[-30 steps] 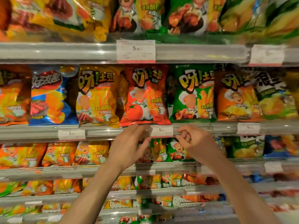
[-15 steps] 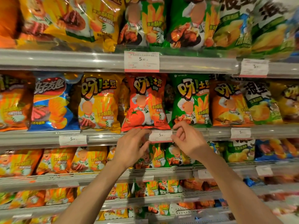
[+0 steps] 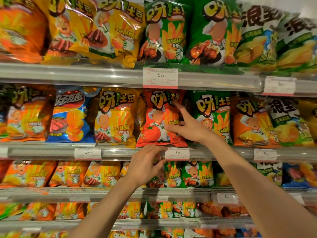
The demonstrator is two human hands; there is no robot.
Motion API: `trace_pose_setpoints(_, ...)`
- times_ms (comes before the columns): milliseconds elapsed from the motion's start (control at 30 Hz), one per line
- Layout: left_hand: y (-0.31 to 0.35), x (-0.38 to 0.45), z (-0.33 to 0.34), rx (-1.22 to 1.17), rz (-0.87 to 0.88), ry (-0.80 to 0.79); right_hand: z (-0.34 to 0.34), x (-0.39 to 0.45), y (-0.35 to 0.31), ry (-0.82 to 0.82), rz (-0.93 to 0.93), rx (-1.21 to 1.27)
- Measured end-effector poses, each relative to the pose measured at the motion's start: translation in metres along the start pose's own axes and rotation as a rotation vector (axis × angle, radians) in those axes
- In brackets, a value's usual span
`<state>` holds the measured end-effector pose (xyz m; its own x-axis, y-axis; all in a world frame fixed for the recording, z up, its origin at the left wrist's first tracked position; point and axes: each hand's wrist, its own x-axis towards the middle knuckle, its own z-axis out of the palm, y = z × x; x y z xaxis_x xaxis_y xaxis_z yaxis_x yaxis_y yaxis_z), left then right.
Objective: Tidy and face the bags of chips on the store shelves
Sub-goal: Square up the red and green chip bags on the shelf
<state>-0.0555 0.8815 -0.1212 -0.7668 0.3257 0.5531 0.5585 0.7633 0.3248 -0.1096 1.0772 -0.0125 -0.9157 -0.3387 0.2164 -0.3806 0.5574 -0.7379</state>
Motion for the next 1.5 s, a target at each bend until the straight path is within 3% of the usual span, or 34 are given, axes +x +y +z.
trace_pose_setpoints(233, -0.001, 0.001, 0.001, 0.0, -0.017, 0.004, 0.018, 0.015, 0.008, 0.143, 0.206, 0.288)
trace_pose_setpoints(433, -0.003, 0.001, 0.001, -0.008, -0.029, -0.013, 0.026, 0.024, 0.006, 0.357, 0.202, 0.468)
trace_pose_setpoints(633, -0.002, 0.002, 0.002, -0.003, -0.019, -0.013, 0.026, 0.022, -0.003, 0.478, 0.02, 0.353)
trace_pose_setpoints(900, -0.002, 0.002, 0.002, 0.0, -0.021, -0.004, 0.039, 0.021, 0.008, 0.34, 0.116, 0.336)
trace_pose_setpoints(1300, -0.001, -0.002, 0.0, 0.004, 0.0, -0.019, 0.019, -0.019, 0.008, 0.282, 0.074, 0.177)
trace_pose_setpoints(1500, 0.011, 0.003, 0.009, 0.13, 0.082, 0.004, -0.022, -0.063, 0.032, 0.454, -0.081, -0.214)
